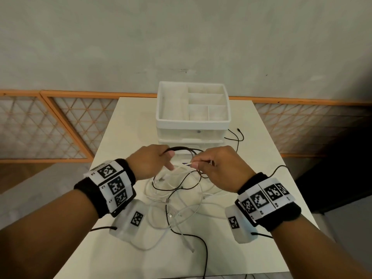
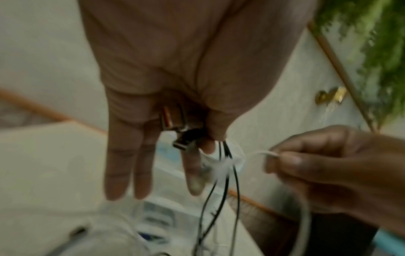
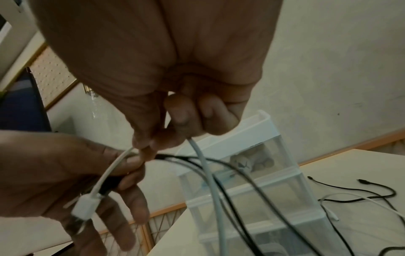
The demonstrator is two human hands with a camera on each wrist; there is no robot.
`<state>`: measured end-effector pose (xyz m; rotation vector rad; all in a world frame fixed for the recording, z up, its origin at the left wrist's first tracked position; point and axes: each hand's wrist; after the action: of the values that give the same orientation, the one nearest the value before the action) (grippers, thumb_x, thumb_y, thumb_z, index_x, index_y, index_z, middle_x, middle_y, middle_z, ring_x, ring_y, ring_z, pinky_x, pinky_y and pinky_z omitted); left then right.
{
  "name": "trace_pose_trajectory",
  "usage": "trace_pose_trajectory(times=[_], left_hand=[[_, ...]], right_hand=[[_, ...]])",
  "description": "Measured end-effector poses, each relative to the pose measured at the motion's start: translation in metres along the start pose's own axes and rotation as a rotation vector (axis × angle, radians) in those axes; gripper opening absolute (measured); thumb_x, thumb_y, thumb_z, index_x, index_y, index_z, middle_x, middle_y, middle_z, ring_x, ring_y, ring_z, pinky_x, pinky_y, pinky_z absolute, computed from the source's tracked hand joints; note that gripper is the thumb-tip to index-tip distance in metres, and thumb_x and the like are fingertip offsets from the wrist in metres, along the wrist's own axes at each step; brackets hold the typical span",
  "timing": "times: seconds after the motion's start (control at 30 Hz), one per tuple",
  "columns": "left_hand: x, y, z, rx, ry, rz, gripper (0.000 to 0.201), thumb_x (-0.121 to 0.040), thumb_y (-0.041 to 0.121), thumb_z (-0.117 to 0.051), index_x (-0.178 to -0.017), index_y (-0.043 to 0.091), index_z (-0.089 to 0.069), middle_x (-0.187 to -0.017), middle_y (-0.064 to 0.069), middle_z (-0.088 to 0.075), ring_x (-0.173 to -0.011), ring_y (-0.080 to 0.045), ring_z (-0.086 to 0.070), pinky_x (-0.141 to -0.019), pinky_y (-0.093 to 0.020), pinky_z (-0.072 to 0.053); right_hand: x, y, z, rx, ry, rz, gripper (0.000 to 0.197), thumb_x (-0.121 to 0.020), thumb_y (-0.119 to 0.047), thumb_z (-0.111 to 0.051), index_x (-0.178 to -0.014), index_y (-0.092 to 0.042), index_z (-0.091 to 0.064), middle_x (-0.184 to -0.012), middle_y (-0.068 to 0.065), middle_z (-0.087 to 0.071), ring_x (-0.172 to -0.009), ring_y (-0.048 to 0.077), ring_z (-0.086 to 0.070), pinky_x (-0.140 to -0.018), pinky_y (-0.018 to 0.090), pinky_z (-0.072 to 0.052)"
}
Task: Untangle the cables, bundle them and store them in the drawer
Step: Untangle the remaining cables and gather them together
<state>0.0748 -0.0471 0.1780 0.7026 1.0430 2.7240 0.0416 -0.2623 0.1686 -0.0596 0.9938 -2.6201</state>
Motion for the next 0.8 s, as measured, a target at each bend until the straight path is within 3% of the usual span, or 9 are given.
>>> trace_pose_trajectory(times=[0.07, 0.13, 0.2, 0.27, 0.37, 0.47, 0.57, 0.67, 0.8], left_hand=[[0.004, 0.011, -0.011, 0.195, -0.096, -0.033, 0.033, -0.104, 0.038, -0.038, -0.087, 0.014, -0.054, -0.074, -0.006, -0.070, -0.068, -0.024, -0.059, -0.069, -0.041, -0.054], [0.007, 0.016, -0.018, 0.365, -0.131, -0.029, 0.035, -0.103, 0.041, -0.039, -0.087, 0.013, -0.053, -0.062, -0.005, -0.052, -0.056, -0.021, -0.059, -0.061, -0.041, -0.059], [0.006, 0.016, -0.019, 0.366, -0.109, -0.059, 0.037, -0.103, 0.042, -0.040, -0.085, 0.012, -0.052, -0.063, -0.002, -0.043, -0.046, -0.016, -0.048, -0.045, -0.030, -0.049], [0.006, 0.015, -0.016, 0.317, -0.071, -0.095, 0.038, -0.103, 0.041, -0.042, -0.078, 0.013, -0.049, -0.063, -0.001, -0.041, -0.042, -0.012, -0.038, -0.041, -0.022, -0.033], [0.010, 0.017, -0.009, 0.328, -0.040, -0.193, 0.037, -0.102, 0.037, -0.046, -0.075, 0.013, -0.047, -0.059, 0.001, -0.042, -0.043, -0.010, -0.034, -0.041, -0.020, -0.027], [0.018, 0.027, -0.001, 0.445, -0.024, -0.300, 0.038, -0.099, 0.035, -0.052, -0.067, 0.016, -0.047, -0.055, 0.004, -0.035, -0.046, -0.010, -0.029, -0.040, -0.018, -0.025], [0.023, 0.036, 0.008, 0.509, 0.086, -0.340, 0.045, -0.092, 0.048, -0.052, -0.057, 0.022, -0.040, -0.054, 0.005, -0.028, -0.045, -0.010, -0.022, -0.038, -0.016, -0.023], [0.018, 0.023, 0.012, 0.419, 0.100, -0.283, 0.051, -0.098, 0.051, -0.044, -0.060, 0.018, -0.033, -0.053, 0.008, -0.028, -0.044, -0.009, -0.023, -0.040, -0.016, -0.025], [0.006, -0.011, 0.000, -0.095, 0.007, -0.181, 0.052, -0.099, 0.053, -0.039, -0.070, 0.010, -0.041, -0.064, 0.001, -0.043, -0.058, -0.015, -0.038, -0.060, -0.027, -0.034]], right_hand=[[-0.006, -0.005, -0.002, 0.010, 0.077, -0.010, 0.014, -0.093, -0.027, -0.066, -0.086, -0.018, -0.076, -0.066, -0.012, -0.065, -0.063, 0.005, -0.056, -0.065, 0.023, -0.043], [-0.012, -0.006, -0.002, 0.001, 0.177, -0.060, 0.013, -0.089, -0.028, -0.071, -0.082, -0.018, -0.071, -0.064, -0.007, -0.064, -0.061, 0.007, -0.056, -0.060, 0.019, -0.042], [-0.015, -0.004, 0.000, -0.026, 0.248, -0.088, 0.014, -0.085, -0.028, -0.076, -0.084, -0.019, -0.065, -0.066, -0.003, -0.064, -0.056, 0.006, -0.054, -0.054, 0.013, -0.040], [-0.014, -0.002, 0.004, -0.091, 0.235, -0.116, 0.020, -0.083, -0.025, -0.078, -0.093, -0.022, -0.060, -0.068, -0.004, -0.063, -0.051, 0.004, -0.052, -0.050, 0.012, -0.041], [-0.012, 0.004, 0.007, -0.039, 0.119, -0.133, 0.030, -0.082, -0.026, -0.078, -0.108, -0.031, -0.063, -0.071, -0.006, -0.060, -0.057, 0.003, -0.053, -0.057, 0.014, -0.041], [-0.015, 0.025, 0.006, 0.132, 0.043, -0.233, 0.008, -0.088, -0.036, -0.069, -0.088, -0.028, -0.070, -0.072, -0.004, -0.065, -0.067, 0.007, -0.056, -0.061, 0.022, -0.037], [-0.014, 0.061, 0.011, 0.280, -0.005, -0.539, 0.038, -0.083, -0.056, -0.069, -0.070, -0.021, -0.064, -0.068, 0.000, -0.061, -0.072, 0.020, -0.057, -0.062, 0.027, -0.040], [-0.014, 0.087, 0.026, 0.281, 0.121, -0.676, 0.043, -0.085, -0.052, -0.069, -0.061, -0.019, -0.055, -0.067, 0.003, -0.058, -0.076, 0.030, -0.057, -0.066, 0.029, -0.041], [-0.025, 0.097, 0.053, 0.192, 0.431, -0.562, 0.015, -0.084, -0.026, -0.074, -0.075, -0.019, -0.063, -0.075, 0.005, -0.067, -0.080, 0.027, -0.066, -0.069, 0.031, -0.049]])
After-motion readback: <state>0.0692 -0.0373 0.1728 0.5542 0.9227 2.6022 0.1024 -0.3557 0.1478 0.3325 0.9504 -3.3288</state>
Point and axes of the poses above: each hand's wrist, its own x-axis away from the middle knuckle, its own z-axis out of the back of the hand, y = z × x
